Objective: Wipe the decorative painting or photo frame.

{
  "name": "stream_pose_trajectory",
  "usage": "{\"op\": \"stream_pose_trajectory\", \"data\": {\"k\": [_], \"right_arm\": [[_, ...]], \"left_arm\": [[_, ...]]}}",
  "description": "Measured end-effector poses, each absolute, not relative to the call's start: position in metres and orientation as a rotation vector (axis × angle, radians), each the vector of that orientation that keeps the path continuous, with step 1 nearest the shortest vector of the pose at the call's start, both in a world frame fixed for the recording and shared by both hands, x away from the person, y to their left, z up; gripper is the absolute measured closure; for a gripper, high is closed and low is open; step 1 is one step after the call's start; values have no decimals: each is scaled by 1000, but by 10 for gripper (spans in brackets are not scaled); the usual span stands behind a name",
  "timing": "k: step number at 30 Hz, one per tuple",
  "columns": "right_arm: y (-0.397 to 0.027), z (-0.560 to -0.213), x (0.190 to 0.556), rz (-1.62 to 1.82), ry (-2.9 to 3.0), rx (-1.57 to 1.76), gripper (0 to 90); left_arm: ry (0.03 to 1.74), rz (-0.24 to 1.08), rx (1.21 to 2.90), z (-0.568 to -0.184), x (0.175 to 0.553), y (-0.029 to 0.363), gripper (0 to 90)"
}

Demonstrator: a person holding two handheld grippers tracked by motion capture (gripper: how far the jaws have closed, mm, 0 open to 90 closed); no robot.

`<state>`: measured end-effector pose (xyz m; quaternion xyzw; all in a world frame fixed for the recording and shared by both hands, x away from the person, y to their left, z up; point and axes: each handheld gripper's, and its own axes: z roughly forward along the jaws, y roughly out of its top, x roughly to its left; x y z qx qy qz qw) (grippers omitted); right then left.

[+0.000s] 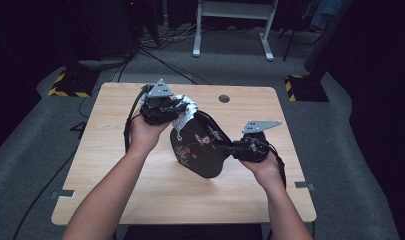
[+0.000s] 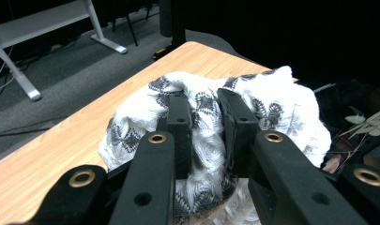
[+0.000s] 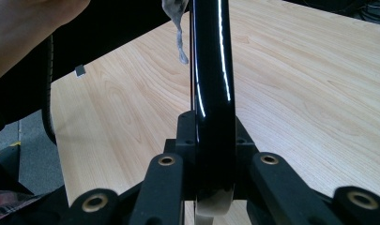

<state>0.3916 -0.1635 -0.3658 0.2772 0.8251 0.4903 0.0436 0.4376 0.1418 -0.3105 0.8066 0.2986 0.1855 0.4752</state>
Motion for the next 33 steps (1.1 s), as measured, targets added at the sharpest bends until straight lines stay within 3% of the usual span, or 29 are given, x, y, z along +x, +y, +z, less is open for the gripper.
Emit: {"op": "stream_pose_trajectory", "data": {"k": [33], "right_arm": [[-163, -367, 393, 1525, 2509, 839, 803]], "left_arm": [[863, 420, 2008, -367, 438, 174, 768]]}}
